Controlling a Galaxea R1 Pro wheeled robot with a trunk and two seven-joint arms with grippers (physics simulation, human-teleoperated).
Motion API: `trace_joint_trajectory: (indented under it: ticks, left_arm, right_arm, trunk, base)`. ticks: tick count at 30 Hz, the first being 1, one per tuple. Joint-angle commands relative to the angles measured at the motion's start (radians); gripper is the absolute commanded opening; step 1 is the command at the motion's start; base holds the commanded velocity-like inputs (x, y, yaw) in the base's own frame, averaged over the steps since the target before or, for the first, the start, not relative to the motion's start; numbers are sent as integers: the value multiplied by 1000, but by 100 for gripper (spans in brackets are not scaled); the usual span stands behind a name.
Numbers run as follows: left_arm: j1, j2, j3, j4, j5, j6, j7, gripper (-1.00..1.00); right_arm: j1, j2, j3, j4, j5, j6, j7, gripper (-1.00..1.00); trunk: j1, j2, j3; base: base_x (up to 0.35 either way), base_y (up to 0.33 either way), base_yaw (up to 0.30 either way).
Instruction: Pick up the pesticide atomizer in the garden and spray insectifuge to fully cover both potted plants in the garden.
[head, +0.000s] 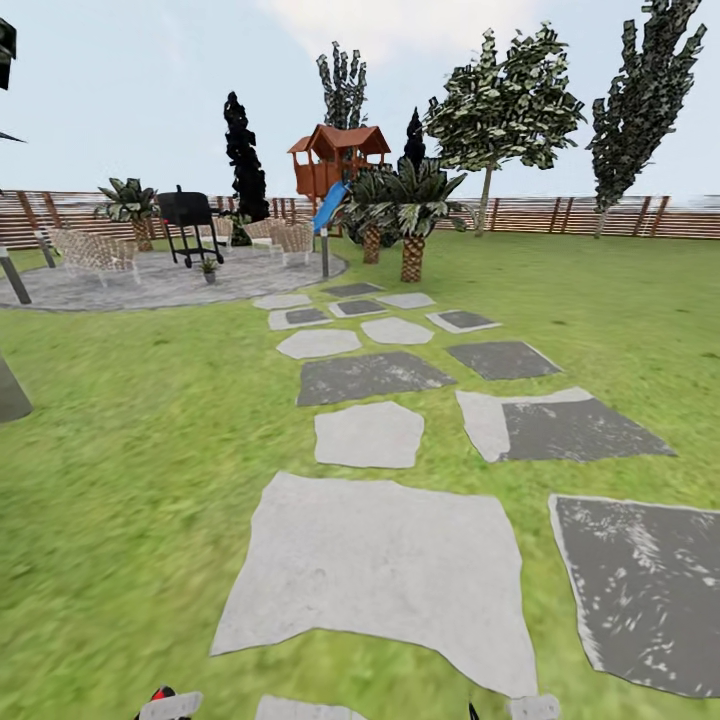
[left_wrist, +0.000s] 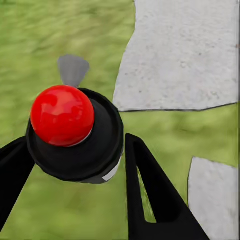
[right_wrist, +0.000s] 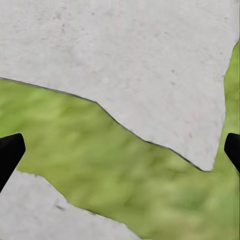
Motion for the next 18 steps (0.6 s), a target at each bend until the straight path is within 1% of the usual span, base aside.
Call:
trace_joint_trajectory:
  ticks: [1, 18]
  left_arm:
    - [0, 0, -3, 0, 9, -3, 0, -100]
    - [0, 1, -2, 23, 11, -3, -2, -100]
  right_arm:
    - [-1, 0, -1, 1, 6, -3, 0, 100]
    - [-1, 0, 0, 1, 7, -3, 1, 100]
  trunk:
    - [0, 0, -1]
    - [0, 0, -1]
  base:
    - [340, -80, 0]
    - [340, -80, 0]
